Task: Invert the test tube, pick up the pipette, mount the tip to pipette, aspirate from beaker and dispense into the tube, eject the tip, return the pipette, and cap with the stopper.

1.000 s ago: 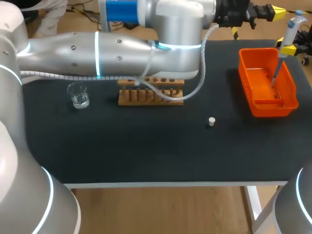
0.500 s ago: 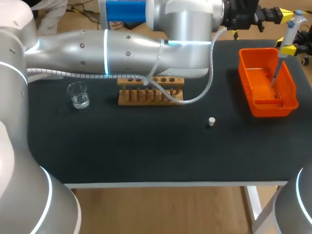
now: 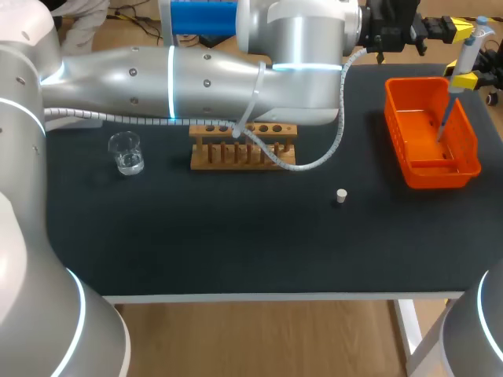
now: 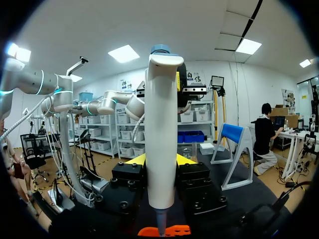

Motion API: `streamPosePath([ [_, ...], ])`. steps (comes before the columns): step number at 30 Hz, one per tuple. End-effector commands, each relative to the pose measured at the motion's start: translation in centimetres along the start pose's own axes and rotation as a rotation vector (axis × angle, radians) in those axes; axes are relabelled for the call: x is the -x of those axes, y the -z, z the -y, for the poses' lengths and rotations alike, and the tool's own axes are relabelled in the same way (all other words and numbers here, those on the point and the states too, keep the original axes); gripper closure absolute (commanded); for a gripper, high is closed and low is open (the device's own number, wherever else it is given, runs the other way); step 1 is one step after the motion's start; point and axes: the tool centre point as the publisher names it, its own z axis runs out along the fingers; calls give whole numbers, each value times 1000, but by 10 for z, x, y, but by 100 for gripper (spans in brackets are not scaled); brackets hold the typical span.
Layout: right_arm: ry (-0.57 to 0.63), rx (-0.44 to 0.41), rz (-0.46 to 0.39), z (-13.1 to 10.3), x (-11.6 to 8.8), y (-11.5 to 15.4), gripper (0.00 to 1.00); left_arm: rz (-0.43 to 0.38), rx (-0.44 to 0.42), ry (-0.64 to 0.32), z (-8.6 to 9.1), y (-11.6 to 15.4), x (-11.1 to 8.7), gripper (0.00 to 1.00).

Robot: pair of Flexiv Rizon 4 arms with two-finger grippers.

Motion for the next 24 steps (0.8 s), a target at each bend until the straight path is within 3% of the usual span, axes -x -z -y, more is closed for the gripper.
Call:
streamPosePath([
  [1, 0, 1, -6, 0, 2, 2, 100, 4, -6, 0, -2, -4, 0, 100],
  [24, 0, 1, -6, 0, 2, 2, 100, 26, 17, 42, -15, -3, -1, 100],
])
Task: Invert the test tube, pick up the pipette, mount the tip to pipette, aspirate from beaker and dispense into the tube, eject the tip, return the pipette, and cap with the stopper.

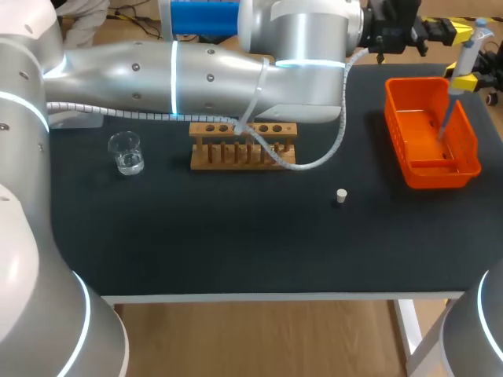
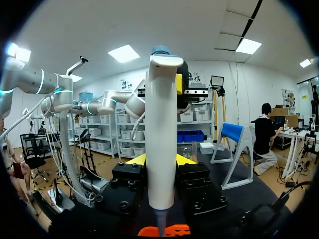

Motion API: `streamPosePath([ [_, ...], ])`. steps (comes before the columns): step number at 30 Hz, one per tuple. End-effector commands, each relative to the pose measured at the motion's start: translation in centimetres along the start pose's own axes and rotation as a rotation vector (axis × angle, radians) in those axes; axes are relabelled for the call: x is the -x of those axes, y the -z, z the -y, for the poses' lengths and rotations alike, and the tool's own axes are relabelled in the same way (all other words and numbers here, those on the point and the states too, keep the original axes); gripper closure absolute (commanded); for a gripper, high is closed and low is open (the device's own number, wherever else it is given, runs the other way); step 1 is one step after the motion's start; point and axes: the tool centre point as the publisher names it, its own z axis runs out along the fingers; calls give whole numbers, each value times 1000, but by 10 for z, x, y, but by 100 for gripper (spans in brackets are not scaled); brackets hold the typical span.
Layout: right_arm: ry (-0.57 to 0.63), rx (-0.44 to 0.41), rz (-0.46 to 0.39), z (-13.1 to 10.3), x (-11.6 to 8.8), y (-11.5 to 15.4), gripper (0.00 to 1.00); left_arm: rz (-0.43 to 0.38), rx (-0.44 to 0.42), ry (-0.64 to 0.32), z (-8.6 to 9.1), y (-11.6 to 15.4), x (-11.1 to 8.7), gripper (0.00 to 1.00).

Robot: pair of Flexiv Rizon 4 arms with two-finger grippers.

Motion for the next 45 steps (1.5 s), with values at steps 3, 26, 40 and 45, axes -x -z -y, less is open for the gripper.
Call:
streamPosePath([
  [3, 0, 1, -7, -3, 2, 2, 100, 19, -9, -3, -9, -1, -4, 100],
  [26, 0, 1, -7, -3, 2, 2, 100, 13, 6, 0, -6, -2, 1, 100],
  [40, 0, 1, -7, -3, 2, 2, 100, 13, 26, -37, 26, 11, -2, 65],
  [45, 0, 1, -7, -3, 2, 2, 100, 21, 61, -51, 39, 21, -4, 52],
])
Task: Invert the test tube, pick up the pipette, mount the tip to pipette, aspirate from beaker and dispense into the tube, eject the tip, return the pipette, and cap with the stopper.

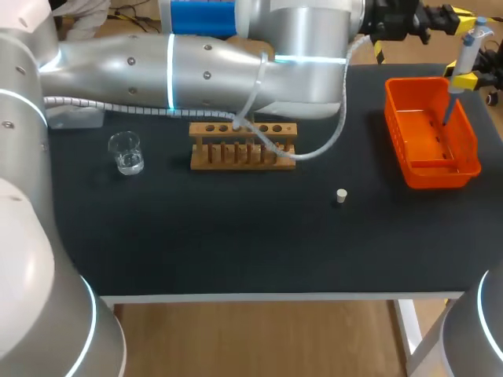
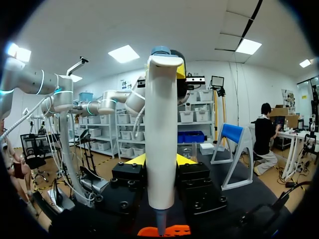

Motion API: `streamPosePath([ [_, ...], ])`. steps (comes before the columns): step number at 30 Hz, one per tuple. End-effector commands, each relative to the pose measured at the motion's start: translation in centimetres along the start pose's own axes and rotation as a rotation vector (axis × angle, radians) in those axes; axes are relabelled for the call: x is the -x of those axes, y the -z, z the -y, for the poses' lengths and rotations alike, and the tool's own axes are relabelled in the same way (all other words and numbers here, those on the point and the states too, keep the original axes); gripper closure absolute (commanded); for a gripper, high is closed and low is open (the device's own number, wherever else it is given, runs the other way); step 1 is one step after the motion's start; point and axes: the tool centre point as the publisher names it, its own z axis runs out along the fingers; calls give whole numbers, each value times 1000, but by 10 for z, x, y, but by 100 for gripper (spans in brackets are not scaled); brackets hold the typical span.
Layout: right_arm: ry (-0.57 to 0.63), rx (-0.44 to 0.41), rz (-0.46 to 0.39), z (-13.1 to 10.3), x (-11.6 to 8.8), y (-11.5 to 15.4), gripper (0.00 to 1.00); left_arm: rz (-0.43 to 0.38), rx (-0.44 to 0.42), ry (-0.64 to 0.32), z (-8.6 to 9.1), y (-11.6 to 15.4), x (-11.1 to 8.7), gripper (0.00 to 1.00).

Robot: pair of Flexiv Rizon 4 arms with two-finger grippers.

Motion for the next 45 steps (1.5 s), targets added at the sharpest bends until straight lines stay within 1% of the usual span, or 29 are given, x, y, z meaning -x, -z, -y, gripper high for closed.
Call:
streamPosePath([
  [1, 0, -1, -5, 0, 1, 2, 100, 1, 44, 2, 14, 16, -2, 53],
  [2, 0, -1, -5, 0, 1, 2, 100, 17, 52, 2, 16, 19, -3, 68],
  [3, 0, -1, -5, 0, 1, 2, 100, 17, 54, 0, 18, 22, -3, 100],
  [6, 0, -1, -5, 0, 1, 2, 100, 30, 65, 2, 23, 28, -5, 100],
  [10, 0, -1, -5, 0, 1, 2, 100, 40, 77, 7, 25, 34, -8, 100],
  [11, 0, -1, -5, 0, 1, 2, 100, 41, 78, 7, 25, 35, -9, 97],
  [12, 0, -1, -5, 0, 1, 2, 100, 41, 79, 7, 24, 37, -10, 100],
  [14, 0, -1, -5, 0, 1, 2, 100, 47, 77, 14, 22, 41, -11, 100],
  [15, 0, -1, -5, 0, 1, 2, 100, 46, 64, 9, 21, 43, -12, 91],
  [16, 0, -1, -5, 0, 1, 2, 100, 47, 55, 4, 19, 45, -13, 75],
  [18, 0, -1, -5, 0, 1, 2, 100, 50, 43, 9, 15, 50, -15, 69],
  [19, 0, -1, -5, 0, 1, 2, 100, 51, 40, 11, 13, 53, -15, 43],
  [20, 0, -1, -5, 0, 1, 2, 100, 52, 35, 13, 11, 55, -16, 0],
  [26, 0, -1, -5, 0, 1, 2, 100, 38, 12, 28, 1, 67, -16, 0],
  [29, 0, -1, -5, 0, 1, 2, 100, 19, -4, 6, -4, 75, -17, 0],
  [34, 0, -1, -5, 0, 1, 2, 100, 14, -9, -10, -15, 90, -23, 0],
  [38, 0, -1, -5, 0, 1, 2, 100, -1, -36, -34, -25, 103, -29, 0],
  [43, 0, -1, -5, 0, 1, 2, 100, 18, -57, -48, -37, 124, -39, 0],
  [45, 0, -1, -5, 0, 1, 2, 100, 43, -53, -25, -40, 131, -42, 0],
])
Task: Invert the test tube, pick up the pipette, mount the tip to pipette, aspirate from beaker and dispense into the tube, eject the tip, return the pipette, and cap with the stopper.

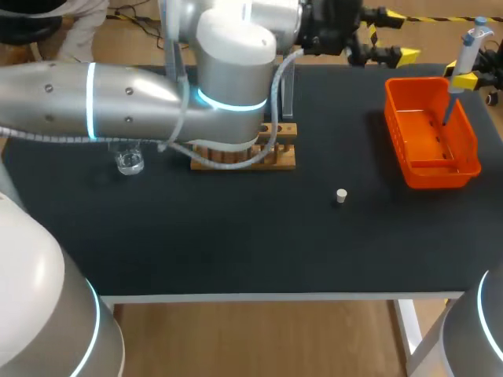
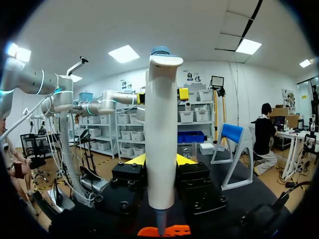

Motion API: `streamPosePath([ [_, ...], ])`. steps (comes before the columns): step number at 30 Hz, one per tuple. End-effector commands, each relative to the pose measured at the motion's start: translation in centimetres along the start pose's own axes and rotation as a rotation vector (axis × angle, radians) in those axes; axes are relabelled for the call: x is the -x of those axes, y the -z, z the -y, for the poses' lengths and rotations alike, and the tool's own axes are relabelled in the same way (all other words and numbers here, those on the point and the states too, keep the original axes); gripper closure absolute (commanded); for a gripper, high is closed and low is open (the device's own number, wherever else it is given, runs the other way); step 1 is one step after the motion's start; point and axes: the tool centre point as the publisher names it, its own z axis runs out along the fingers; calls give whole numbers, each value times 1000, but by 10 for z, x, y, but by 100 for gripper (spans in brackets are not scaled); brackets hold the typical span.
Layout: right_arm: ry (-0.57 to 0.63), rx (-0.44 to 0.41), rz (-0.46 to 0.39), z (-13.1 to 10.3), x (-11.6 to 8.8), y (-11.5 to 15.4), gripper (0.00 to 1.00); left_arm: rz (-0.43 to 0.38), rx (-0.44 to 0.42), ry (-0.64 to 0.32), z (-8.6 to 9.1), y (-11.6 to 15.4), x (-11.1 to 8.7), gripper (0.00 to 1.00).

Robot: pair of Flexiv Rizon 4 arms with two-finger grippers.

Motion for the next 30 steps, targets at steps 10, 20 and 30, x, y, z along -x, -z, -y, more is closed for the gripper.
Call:
streamPosePath([
  [10, 0, -1, -5, 0, 1, 2, 100, 53, -139, 24, -10, 22, -17, 0],
  [20, 0, -1, -5, 0, 1, 2, 100, 53, -139, 24, -10, 22, -17, 0],
  [30, 0, -1, -5, 0, 1, 2, 100, 139, -153, -14, -30, 80, -36, 0],
])
